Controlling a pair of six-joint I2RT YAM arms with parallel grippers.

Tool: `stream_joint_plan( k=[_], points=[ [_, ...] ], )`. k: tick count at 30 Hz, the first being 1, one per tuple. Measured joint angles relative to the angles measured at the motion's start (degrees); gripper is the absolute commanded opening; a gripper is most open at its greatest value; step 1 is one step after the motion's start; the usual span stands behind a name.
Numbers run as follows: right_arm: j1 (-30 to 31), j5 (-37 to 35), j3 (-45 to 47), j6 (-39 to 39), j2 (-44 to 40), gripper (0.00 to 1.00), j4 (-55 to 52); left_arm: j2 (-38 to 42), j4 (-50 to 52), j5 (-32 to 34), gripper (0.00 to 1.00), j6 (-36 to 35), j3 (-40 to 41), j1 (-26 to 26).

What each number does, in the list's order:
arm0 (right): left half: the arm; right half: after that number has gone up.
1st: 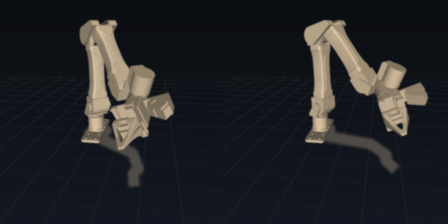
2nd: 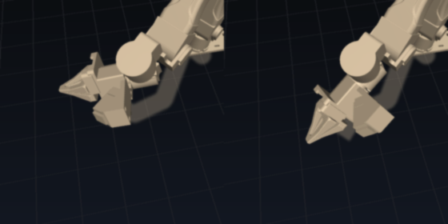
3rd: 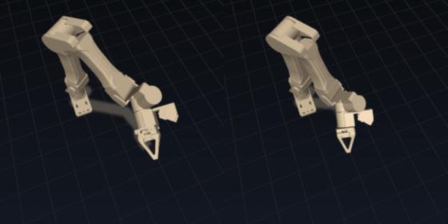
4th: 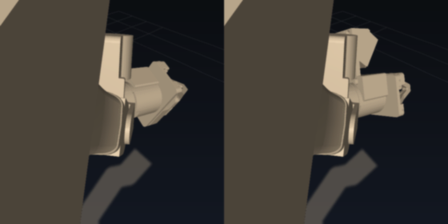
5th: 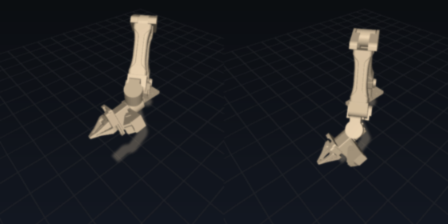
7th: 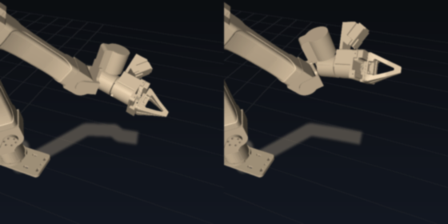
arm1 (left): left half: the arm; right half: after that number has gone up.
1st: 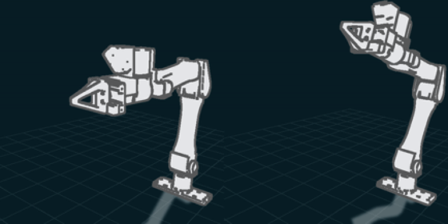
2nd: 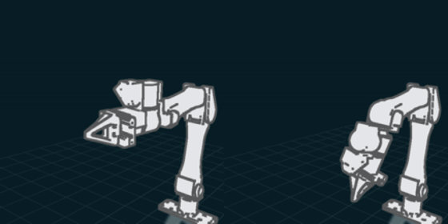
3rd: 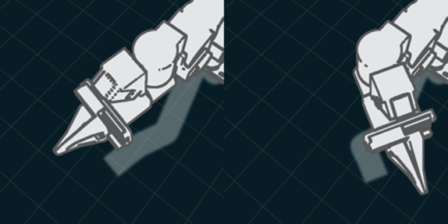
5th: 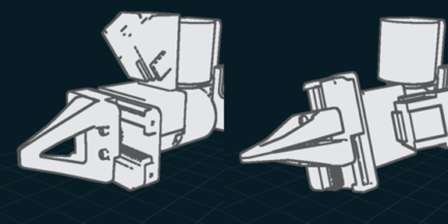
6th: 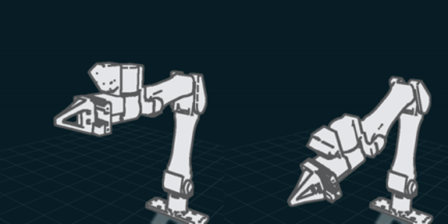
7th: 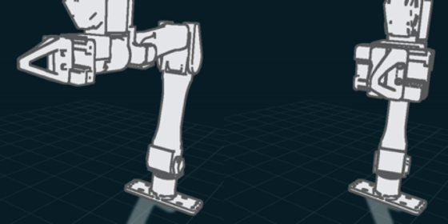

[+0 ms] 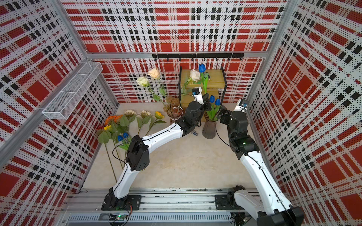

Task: Arrange the flowers in different vases according to their variety
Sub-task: Insert the flower into the vase.

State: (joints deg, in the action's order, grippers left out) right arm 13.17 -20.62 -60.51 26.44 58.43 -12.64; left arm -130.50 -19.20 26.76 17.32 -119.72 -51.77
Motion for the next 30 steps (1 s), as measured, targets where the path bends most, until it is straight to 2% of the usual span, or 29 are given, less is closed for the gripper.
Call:
stream_joint_plan(
  k=[12, 23, 24, 25, 27, 30],
  points=[
    [0.0, -0.3, -1.8, -1.3, -0.9, 0.92, -1.9, -1.2, -7.4, 2.2, 0.0, -3.7, 1.0, -2.3],
    [0.0, -0.7, -1.9, -1.5, -1.4, 0.92, -3.5, -2.1, -8.5, 2.5, 0.0, -3.9, 4.7, -2.4],
    [0.0, -0.7, -1.9, -1.5, -1.5, 0.92, -3.6, -2.2, -8.5, 2.5, 0.1, -3.9, 5.0, -2.4],
    [0.0, -0.8, -1.9, -1.5, -1.6, 0.92, -3.7, -2.2, -8.5, 2.5, 0.25, -3.9, 5.3, -2.3],
    [0.0, -0.9, -1.9, -1.5, -1.7, 0.92, -3.9, -2.2, -8.6, 2.6, 0.41, -3.9, 6.1, -2.3],
    [0.0, -0.9, -1.9, -1.5, -1.9, 0.92, -3.9, -2.2, -8.7, 2.7, 0.51, -4.1, 7.3, -2.3]
  ],
)
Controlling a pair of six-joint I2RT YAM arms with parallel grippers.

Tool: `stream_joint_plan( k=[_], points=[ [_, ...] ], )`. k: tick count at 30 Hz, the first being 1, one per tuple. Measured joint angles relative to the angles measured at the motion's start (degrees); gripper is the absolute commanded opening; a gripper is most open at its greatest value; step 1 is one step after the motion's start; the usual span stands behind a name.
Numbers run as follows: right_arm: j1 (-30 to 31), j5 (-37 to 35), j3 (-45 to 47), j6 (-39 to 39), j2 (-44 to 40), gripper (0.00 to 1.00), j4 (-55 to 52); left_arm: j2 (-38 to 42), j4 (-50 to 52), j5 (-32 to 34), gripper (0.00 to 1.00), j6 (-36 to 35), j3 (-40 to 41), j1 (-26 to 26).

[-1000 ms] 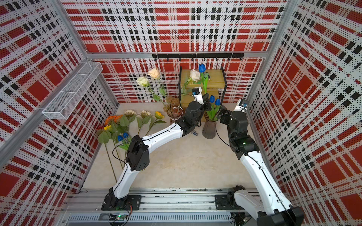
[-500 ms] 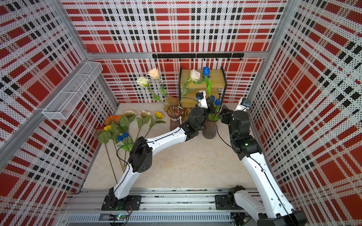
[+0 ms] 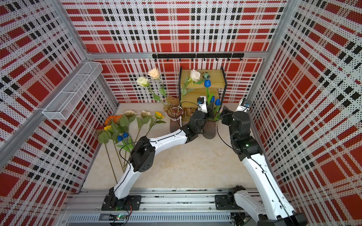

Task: Arrange the flowers in different vases according to their variety
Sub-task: Insert the flower into the vase.

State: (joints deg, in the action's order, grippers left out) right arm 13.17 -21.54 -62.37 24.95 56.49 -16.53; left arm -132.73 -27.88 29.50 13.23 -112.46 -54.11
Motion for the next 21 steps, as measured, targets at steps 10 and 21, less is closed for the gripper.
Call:
stream_joint_plan(
  k=[10, 21],
  points=[
    [0.0, 0.5, 0.0, 0.0, -0.2, 0.91, 0.0, 1.9, 0.0, 0.8, 0.67, -1.5, 5.3, -0.2],
    [3.2, 1.9, 0.1, -0.2, -0.1, 0.91, -0.5, 21.6, -1.6, 3.6, 0.78, -5.2, 21.1, -2.4]
  ],
)
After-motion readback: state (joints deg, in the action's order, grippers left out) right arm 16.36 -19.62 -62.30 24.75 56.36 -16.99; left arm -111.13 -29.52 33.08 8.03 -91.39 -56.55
